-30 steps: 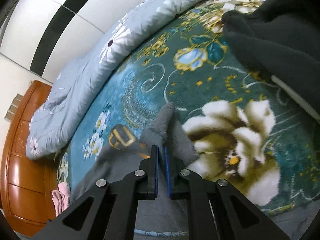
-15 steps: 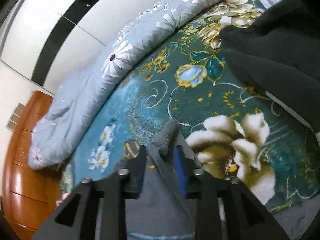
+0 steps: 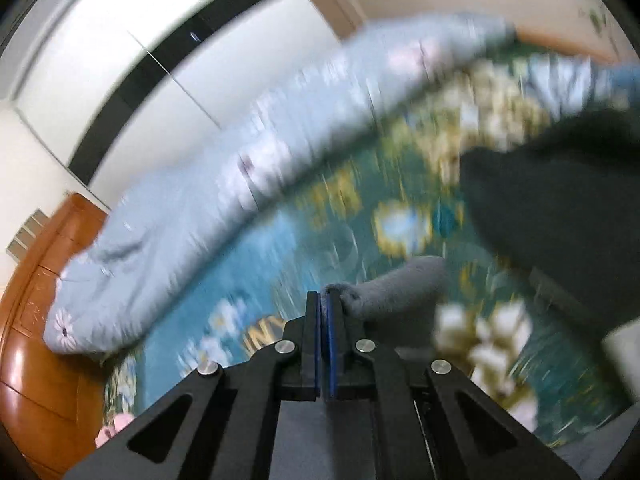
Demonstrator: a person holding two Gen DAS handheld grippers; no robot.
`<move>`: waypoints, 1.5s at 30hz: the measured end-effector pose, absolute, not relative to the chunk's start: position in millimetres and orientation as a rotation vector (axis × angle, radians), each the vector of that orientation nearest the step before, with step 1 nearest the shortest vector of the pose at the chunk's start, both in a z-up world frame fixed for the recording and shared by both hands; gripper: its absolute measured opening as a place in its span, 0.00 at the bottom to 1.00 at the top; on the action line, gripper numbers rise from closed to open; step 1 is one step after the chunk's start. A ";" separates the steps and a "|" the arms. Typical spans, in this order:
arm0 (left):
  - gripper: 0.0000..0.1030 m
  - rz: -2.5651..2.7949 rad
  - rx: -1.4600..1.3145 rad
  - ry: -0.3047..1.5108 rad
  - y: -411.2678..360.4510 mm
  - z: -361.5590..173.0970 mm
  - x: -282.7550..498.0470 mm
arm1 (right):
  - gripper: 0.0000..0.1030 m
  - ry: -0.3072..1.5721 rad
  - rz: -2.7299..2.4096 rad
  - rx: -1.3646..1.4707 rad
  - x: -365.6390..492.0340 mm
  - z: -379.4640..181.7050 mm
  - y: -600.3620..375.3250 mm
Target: Fold clothes
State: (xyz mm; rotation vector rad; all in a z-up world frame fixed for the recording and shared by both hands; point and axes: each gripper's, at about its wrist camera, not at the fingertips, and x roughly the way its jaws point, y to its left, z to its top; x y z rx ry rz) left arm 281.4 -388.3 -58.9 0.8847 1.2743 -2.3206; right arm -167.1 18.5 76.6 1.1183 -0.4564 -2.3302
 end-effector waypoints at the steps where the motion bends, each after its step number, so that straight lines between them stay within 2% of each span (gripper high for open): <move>1: 0.52 -2.321 0.884 1.275 -388.4 -58.9 281.2 | 0.02 -0.382 -2.294 1.074 -154.2 82.5 6.9; 7: 0.53 -2.315 0.886 1.287 -388.7 -59.1 280.6 | 0.03 0.041 -2.041 0.826 -76.3 112.3 -64.8; 9: 0.53 -2.312 0.890 1.291 -388.1 -58.9 280.6 | 0.02 0.215 -1.951 0.898 -53.3 77.4 -92.1; 16: 0.53 -2.304 0.905 1.289 -388.3 -58.6 279.0 | 0.03 0.352 -1.852 1.114 -35.6 -12.8 -113.8; 22: 0.55 -2.299 0.903 1.297 -387.0 -56.5 279.9 | 0.03 0.063 -2.041 0.992 -81.6 50.8 -55.0; 25: 0.55 -2.301 0.904 1.303 -386.0 -55.6 281.5 | 0.03 -0.119 -2.219 0.895 -107.6 83.8 4.9; 29: 0.56 -2.296 0.907 1.304 -385.5 -55.1 281.8 | 0.03 -0.318 -2.439 0.909 -129.0 76.9 99.2; 32: 0.56 -2.280 0.919 1.299 -384.2 -54.0 280.3 | 0.03 -0.356 -2.512 1.108 -144.4 33.1 137.5; 36: 0.56 -2.261 0.932 1.304 -382.0 -49.9 280.7 | 0.03 -0.374 -2.522 1.210 -146.8 -2.4 150.2; 45: 0.57 -2.299 0.891 1.311 -369.9 -18.1 300.9 | 0.04 -0.340 -2.483 1.145 -115.0 22.2 161.1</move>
